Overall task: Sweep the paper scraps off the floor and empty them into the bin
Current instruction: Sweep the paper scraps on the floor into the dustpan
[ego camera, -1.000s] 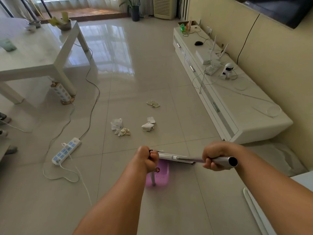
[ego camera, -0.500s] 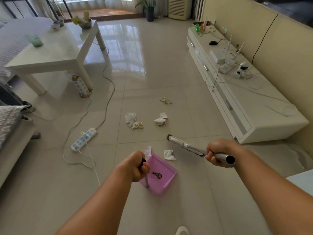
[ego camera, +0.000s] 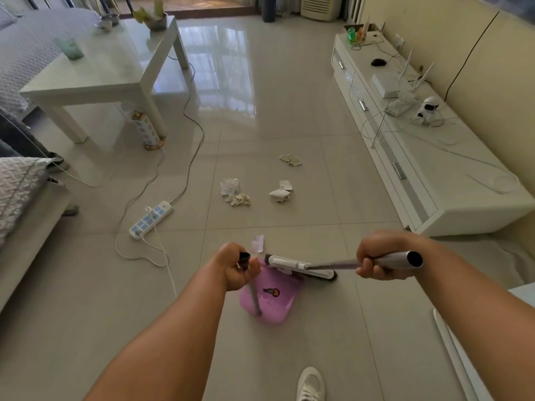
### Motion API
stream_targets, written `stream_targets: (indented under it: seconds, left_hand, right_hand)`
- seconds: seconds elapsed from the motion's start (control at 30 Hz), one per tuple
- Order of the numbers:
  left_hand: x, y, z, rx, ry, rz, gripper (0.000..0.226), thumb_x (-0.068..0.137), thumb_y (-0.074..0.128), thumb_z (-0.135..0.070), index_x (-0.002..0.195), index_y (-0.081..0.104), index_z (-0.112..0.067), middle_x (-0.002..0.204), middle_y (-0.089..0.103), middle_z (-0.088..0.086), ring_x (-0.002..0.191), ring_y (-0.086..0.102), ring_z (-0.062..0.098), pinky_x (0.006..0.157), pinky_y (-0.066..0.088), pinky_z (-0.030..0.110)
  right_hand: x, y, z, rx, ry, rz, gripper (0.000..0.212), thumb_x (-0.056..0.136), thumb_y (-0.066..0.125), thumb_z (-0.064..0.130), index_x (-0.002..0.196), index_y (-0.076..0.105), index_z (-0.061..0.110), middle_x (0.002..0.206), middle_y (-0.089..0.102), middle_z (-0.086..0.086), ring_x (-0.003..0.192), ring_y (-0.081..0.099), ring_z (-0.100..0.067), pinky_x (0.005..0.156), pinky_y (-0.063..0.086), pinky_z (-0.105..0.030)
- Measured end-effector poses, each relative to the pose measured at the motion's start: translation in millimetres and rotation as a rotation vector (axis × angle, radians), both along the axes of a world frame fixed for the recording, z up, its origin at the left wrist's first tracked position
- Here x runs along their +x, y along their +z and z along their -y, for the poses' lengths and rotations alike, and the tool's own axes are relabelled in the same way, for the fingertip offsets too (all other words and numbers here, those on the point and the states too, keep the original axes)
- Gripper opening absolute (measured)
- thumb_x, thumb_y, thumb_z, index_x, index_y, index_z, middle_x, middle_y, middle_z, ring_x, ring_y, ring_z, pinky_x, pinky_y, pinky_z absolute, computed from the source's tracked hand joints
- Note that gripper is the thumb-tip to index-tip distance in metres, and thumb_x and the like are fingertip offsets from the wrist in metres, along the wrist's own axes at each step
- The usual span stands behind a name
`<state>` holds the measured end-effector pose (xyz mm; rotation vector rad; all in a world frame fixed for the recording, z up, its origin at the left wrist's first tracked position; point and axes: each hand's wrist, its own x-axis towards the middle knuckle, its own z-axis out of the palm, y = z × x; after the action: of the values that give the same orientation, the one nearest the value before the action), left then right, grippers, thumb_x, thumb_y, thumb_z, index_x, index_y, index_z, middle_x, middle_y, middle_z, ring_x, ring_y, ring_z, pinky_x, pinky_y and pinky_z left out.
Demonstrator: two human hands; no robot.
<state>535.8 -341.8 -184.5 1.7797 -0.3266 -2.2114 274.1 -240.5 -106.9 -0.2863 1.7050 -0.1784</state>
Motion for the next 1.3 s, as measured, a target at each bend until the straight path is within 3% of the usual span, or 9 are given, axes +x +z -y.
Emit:
stream_targets:
  seconds: [0.2,0.37,0.5,0.77,0.87,1.0,1.2,1.3]
  left_hand:
    - [16.7,7.2,-3.4,0.013,0.138,-0.017,0.021,0.097,0.023,-0.011,0.110,0.032,0.003,0.075,0.040,0.014,0.021,0.041,0.016,0.027,0.039,0.015]
    - [35.1,11.7,2.7,0.027,0.143,0.029,0.016,0.097,0.026,-0.012,0.101,0.036,0.000,0.074,0.037,0.012,0.021,0.040,0.016,0.025,0.038,0.015]
    - [46.1,9.5,11.2,0.035,0.165,0.044,0.020,0.097,0.025,-0.012,0.110,0.032,0.002,0.075,0.037,0.012,0.020,0.041,0.016,0.024,0.037,0.016]
    - [49.6,-0.6,36.4,0.036,0.304,0.073,0.018,0.094,0.024,-0.007,0.102,0.037,0.004,0.075,0.040,0.014,0.019,0.041,0.018,0.025,0.038,0.016]
    - [49.5,-4.7,44.0,0.052,0.363,0.071,0.014,0.091,0.026,-0.004,0.095,0.039,0.001,0.075,0.039,0.012,0.019,0.042,0.019,0.026,0.039,0.016]
    - [54.3,-7.8,51.4,0.058,0.386,0.059,0.019,0.094,0.027,-0.005,0.109,0.036,0.000,0.077,0.040,0.013,0.019,0.043,0.018,0.026,0.041,0.017]
    - [64.3,1.5,47.2,0.055,0.345,0.063,0.018,0.095,0.029,-0.007,0.091,0.041,0.005,0.090,0.041,0.021,0.053,0.042,0.011,0.028,0.043,0.016]
    - [67.0,4.0,41.4,0.051,0.323,0.029,0.016,0.095,0.029,-0.007,0.092,0.041,0.003,0.084,0.041,0.018,0.035,0.047,0.015,0.028,0.042,0.016]
  right_hand:
    - [-20.5,21.5,3.3,-0.046,-0.072,0.072,0.022,0.092,0.036,0.005,0.107,0.049,-0.006,0.061,0.055,-0.012,0.030,0.047,-0.009,0.029,0.041,-0.016]
    - [9.0,11.2,26.2,-0.156,-0.036,-0.028,0.015,0.091,0.036,-0.001,0.092,0.050,-0.005,0.065,0.052,-0.012,0.027,0.046,-0.007,0.030,0.040,-0.014]
    - [31.7,-18.9,49.9,-0.237,0.003,-0.125,0.015,0.089,0.034,-0.003,0.085,0.048,0.002,0.068,0.050,-0.012,0.026,0.046,-0.005,0.033,0.039,-0.013]
    - [56.1,-72.5,75.7,-0.189,0.088,-0.122,0.027,0.089,0.032,0.001,0.111,0.047,0.005,0.068,0.052,-0.011,0.035,0.048,-0.008,0.036,0.040,-0.015]
    - [60.4,-61.6,73.4,-0.117,0.144,-0.063,0.018,0.090,0.034,0.001,0.101,0.048,0.002,0.064,0.051,-0.010,0.028,0.045,-0.007,0.033,0.039,-0.014]
    - [52.8,-27.4,78.3,-0.081,0.242,-0.027,0.013,0.089,0.035,-0.002,0.088,0.048,-0.001,0.066,0.053,-0.011,0.030,0.047,-0.007,0.032,0.039,-0.015]
    - [31.6,12.6,76.0,-0.060,0.291,-0.010,0.022,0.090,0.041,0.002,0.108,0.049,-0.008,0.073,0.058,-0.015,0.037,0.050,-0.009,0.033,0.043,-0.018]
    - [28.5,20.1,71.9,-0.101,0.309,-0.036,0.029,0.089,0.042,0.000,0.117,0.048,-0.005,0.074,0.059,-0.015,0.039,0.051,-0.010,0.035,0.044,-0.019]
